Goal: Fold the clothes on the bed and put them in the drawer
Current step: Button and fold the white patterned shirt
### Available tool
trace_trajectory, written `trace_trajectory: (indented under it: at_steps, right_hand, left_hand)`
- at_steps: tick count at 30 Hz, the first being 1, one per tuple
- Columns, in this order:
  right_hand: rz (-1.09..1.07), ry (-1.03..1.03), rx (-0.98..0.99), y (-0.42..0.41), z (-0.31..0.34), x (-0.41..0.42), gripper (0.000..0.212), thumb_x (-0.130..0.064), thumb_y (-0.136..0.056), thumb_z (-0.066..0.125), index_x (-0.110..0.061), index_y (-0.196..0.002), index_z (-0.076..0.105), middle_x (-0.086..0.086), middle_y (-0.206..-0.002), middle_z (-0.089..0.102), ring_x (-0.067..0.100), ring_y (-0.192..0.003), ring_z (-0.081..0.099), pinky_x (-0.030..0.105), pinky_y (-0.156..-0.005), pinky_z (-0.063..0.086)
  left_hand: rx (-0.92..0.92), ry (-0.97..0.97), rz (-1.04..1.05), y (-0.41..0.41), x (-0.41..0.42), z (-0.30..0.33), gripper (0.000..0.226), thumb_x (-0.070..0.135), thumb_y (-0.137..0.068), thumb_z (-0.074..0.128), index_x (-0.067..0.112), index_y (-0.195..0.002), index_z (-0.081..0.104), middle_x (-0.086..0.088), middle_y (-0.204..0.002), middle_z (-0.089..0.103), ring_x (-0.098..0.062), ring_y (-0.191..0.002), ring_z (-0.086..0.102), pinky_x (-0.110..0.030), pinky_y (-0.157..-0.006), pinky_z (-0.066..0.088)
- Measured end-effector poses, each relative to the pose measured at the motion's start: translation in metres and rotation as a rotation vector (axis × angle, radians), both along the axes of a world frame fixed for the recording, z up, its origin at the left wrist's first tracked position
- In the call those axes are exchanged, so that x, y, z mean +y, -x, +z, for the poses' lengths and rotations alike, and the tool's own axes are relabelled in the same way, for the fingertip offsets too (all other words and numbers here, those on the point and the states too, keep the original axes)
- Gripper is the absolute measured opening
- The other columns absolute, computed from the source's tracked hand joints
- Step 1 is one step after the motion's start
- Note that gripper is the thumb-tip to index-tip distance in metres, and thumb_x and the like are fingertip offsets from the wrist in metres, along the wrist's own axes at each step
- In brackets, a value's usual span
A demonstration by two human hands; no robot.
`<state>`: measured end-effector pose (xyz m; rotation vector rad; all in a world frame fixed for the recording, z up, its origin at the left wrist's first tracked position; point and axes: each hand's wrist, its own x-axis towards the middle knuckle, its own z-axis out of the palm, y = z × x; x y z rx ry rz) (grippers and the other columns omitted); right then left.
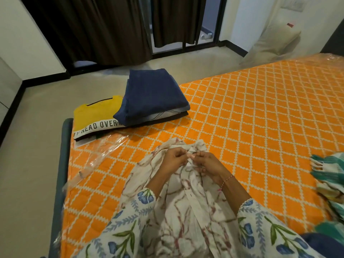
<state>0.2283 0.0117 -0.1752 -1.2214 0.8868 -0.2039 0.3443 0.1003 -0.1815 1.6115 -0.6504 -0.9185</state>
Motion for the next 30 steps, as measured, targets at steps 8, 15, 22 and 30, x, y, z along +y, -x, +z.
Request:
trace_trajectory:
  at_steps: [8,15,22,30]
  right_hand:
    - [-0.21,0.153,0.075,-0.037,-0.005,-0.019,0.039,0.006,-0.093,0.049,-0.01,-0.057,0.049,0.005,-0.052,0.047,0.017,-0.052,0.044,0.019,-0.044,0.039]
    - [0.161,0.834,0.302,0.013,-0.02,0.03,0.006,-0.008,-0.077,0.066,-0.009,-0.08,0.061,0.003,-0.068,0.056,0.015,-0.062,0.048,0.028,-0.057,0.036]
    - [0.23,1.082,0.533,0.021,-0.039,0.057,0.032,-0.028,-0.091,0.055,-0.014,-0.12,0.049,0.008,-0.112,0.053,0.028,-0.105,0.051,0.033,-0.072,0.041]
    - [0.073,0.982,0.445,-0.002,-0.04,0.034,0.02,-0.006,-0.092,0.048,-0.008,-0.097,0.068,0.014,-0.093,0.065,0.032,-0.089,0.061,0.031,-0.06,0.038]
  left_hand:
    - [-0.468,-0.213,-0.068,0.011,0.012,-0.023,0.01,0.0,-0.081,0.061,0.007,-0.078,0.068,-0.003,-0.07,0.065,-0.014,-0.066,0.06,-0.026,-0.064,0.047]
    - [-0.523,-0.288,-0.107,0.022,0.03,-0.04,0.019,0.002,-0.083,0.059,0.012,-0.067,0.059,-0.013,-0.072,0.068,-0.025,-0.071,0.064,-0.032,-0.064,0.047]
    - [-0.455,-0.26,-0.035,0.035,0.027,-0.043,0.017,0.0,-0.082,0.059,0.009,-0.083,0.073,-0.007,-0.087,0.073,-0.017,-0.079,0.065,-0.03,-0.074,0.053]
    - [-0.461,-0.401,0.068,0.035,0.022,-0.046,0.015,0.002,-0.084,0.056,0.011,-0.082,0.068,-0.006,-0.087,0.071,-0.019,-0.086,0.064,-0.027,-0.073,0.049]
